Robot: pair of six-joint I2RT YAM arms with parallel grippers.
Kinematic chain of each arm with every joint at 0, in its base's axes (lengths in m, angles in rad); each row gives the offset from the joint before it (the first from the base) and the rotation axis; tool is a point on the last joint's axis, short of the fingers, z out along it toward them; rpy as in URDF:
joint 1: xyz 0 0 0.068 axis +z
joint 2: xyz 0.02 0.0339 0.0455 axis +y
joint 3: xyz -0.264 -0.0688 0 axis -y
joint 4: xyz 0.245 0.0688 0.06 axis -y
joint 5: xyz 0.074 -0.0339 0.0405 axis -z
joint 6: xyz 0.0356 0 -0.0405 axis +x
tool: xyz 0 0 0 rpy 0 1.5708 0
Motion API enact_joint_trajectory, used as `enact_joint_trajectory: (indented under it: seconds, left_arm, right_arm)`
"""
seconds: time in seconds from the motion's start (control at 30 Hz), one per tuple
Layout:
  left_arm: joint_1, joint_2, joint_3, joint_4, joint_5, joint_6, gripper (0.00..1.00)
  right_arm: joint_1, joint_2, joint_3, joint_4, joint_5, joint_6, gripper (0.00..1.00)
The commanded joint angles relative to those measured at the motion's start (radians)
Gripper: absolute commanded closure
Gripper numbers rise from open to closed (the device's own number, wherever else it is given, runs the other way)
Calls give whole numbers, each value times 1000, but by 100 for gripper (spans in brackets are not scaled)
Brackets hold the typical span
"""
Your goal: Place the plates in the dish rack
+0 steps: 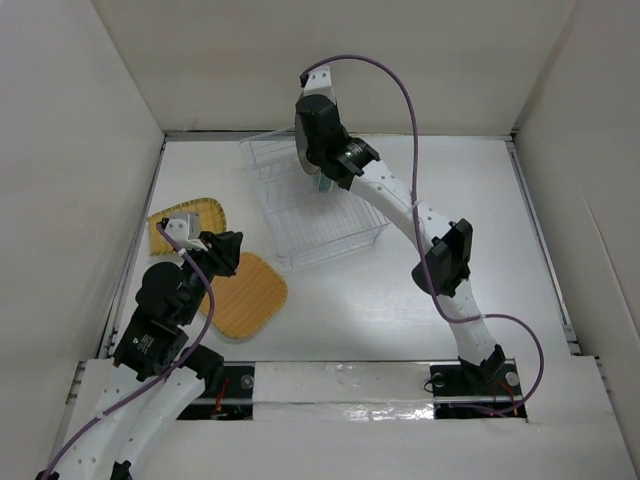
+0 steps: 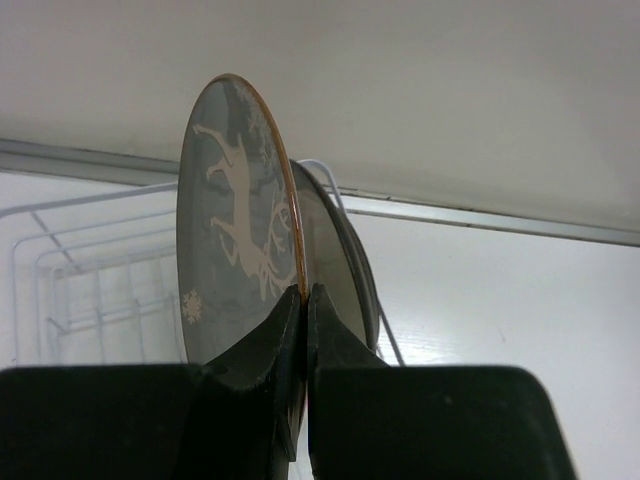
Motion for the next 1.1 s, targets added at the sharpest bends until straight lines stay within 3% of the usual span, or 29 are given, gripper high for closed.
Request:
enact_joint_trajectory:
  seconds: [0.0, 0.67, 0.8, 0.9, 1.07]
  left_arm:
    - [4, 9, 12, 28, -11, 1, 81]
    - [4, 27, 11, 22, -29, 0, 81]
    - [4, 40, 12, 19, -29, -2, 81]
    - [13, 47, 12, 16, -29, -3, 81]
    - [38, 46, 11, 25, -11, -2, 82]
  right_arm:
    - [28, -43, 31, 289, 127, -87, 100]
    - [105, 26, -250, 376, 85, -103, 100]
    - [91, -3, -222, 408, 61, -96, 100]
    - [91, -9, -178, 477, 64, -191, 100]
    - [91, 5, -162, 427, 24, -166, 100]
